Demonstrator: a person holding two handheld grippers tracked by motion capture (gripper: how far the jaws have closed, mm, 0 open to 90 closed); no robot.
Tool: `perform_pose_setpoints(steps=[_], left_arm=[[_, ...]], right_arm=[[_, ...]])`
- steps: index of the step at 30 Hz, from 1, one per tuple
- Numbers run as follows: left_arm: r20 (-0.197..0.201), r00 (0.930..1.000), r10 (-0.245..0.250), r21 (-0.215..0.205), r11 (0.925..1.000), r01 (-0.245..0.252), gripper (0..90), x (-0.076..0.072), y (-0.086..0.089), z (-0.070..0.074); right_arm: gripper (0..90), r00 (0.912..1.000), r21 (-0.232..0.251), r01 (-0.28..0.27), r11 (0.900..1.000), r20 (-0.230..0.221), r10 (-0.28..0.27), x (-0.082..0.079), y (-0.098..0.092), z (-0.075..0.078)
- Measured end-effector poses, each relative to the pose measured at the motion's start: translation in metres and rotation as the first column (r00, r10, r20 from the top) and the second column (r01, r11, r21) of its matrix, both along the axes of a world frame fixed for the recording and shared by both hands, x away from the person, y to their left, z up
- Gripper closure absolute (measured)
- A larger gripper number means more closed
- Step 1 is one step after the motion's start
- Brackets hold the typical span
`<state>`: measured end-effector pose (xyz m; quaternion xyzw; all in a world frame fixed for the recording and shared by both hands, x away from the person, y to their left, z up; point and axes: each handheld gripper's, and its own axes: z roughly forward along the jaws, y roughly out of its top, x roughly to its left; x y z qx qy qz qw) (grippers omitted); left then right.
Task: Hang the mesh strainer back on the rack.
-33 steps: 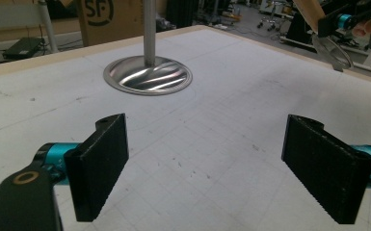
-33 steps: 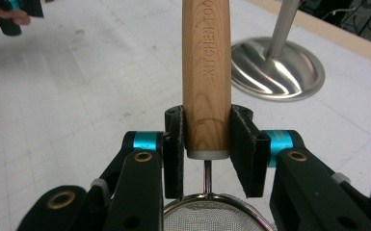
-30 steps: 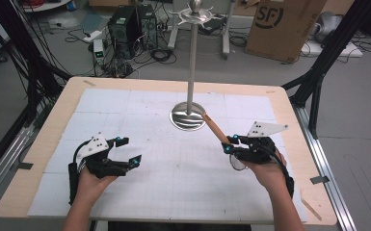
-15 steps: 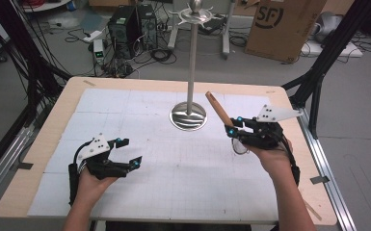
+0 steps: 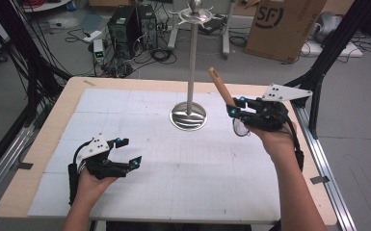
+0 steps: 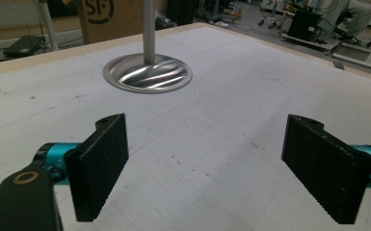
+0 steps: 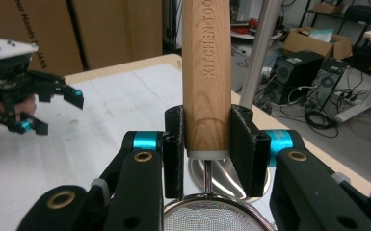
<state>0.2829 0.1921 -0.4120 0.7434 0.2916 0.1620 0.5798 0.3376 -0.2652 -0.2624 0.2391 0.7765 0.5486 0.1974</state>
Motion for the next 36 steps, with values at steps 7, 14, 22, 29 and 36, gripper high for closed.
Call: perform_pose_setpoints(steps=[7,14,22,29,36], left_arm=[[-0.004,1.0000,-0.001,0.003,1.0000,0.001,17.2,0.000,-0.001,0.000],[-0.006,1.0000,-0.002,0.000,1.0000,0.002,17.2,0.000,-0.001,-0.001],[-0.011,0.9999,-0.003,0.001,1.0000,0.003,17.2,0.000,-0.001,-0.001],[-0.007,1.0000,-0.002,0.003,1.0000,0.002,17.2,0.000,0.000,-0.001],[-0.007,1.0000,-0.004,0.006,1.0000,0.004,17.2,0.000,-0.001,-0.001]], right_arm=[[68.7,0.9997,0.022,0.018,1.000,0.017,-0.019,0.011,0.000,0.016],[68.6,0.9992,0.005,0.025,1.000,0.030,-0.025,0.020,0.005,0.032],[68.6,0.9990,-0.007,0.024,1.000,0.039,-0.024,0.028,0.007,0.049],[68.6,0.9984,-0.036,0.034,0.999,0.046,-0.032,0.037,0.008,0.062],[68.6,0.9977,-0.056,0.037,0.998,0.060,-0.033,0.047,0.016,0.074]])
